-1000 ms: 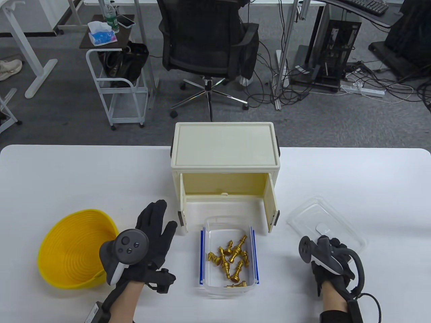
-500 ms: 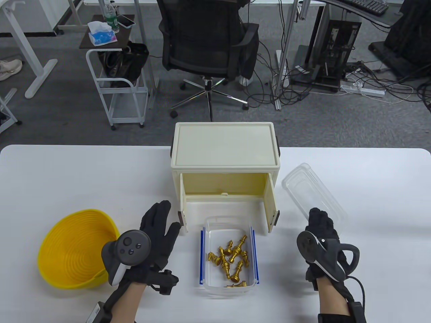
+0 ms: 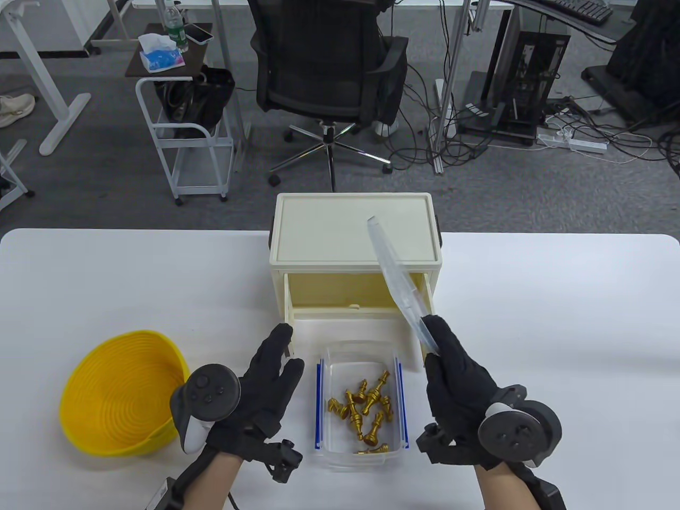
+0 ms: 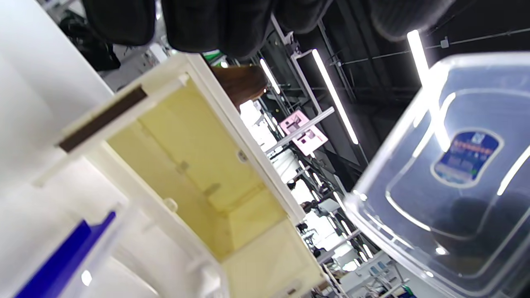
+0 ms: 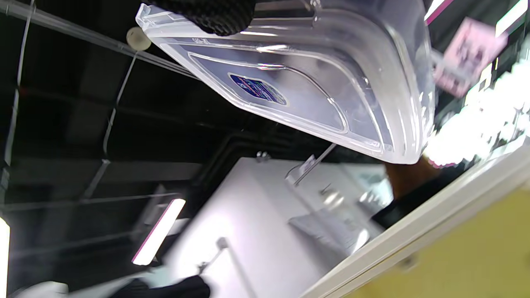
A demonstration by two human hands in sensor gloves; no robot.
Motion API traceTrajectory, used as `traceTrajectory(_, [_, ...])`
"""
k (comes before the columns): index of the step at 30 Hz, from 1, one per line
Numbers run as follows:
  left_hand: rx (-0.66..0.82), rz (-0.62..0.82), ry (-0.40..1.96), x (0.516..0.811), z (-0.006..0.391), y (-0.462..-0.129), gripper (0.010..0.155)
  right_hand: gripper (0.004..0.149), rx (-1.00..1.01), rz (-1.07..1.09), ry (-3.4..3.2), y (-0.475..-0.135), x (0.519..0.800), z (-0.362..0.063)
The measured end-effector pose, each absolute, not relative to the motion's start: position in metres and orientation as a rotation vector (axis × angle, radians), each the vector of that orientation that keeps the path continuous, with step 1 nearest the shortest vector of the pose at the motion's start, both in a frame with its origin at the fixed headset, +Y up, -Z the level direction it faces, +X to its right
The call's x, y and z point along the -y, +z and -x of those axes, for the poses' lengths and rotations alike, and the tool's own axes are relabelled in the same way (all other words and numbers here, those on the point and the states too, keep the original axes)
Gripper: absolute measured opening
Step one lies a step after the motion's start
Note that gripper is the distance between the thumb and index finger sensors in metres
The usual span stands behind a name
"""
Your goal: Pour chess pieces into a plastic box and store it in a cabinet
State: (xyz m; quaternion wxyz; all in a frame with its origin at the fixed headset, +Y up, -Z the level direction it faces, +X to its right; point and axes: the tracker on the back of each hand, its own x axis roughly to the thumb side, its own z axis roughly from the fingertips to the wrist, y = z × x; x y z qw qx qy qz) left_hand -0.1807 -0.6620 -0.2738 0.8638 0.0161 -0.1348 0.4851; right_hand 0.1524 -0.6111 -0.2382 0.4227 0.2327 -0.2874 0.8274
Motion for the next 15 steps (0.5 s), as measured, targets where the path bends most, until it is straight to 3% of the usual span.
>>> traceTrajectory(6, [0.285, 0.068, 1.062, 0.67, 0.176, -0.276, 0.073, 0.056, 0.359, -0.615, 1.757, -0.249, 0.629, -0.137])
traceTrajectory(15, [0.311, 0.17, 1.144, 0.681, 0.166, -0.278, 0.073, 0.059, 0.081, -0.491, 1.422, -0.262, 0.659, -0.128])
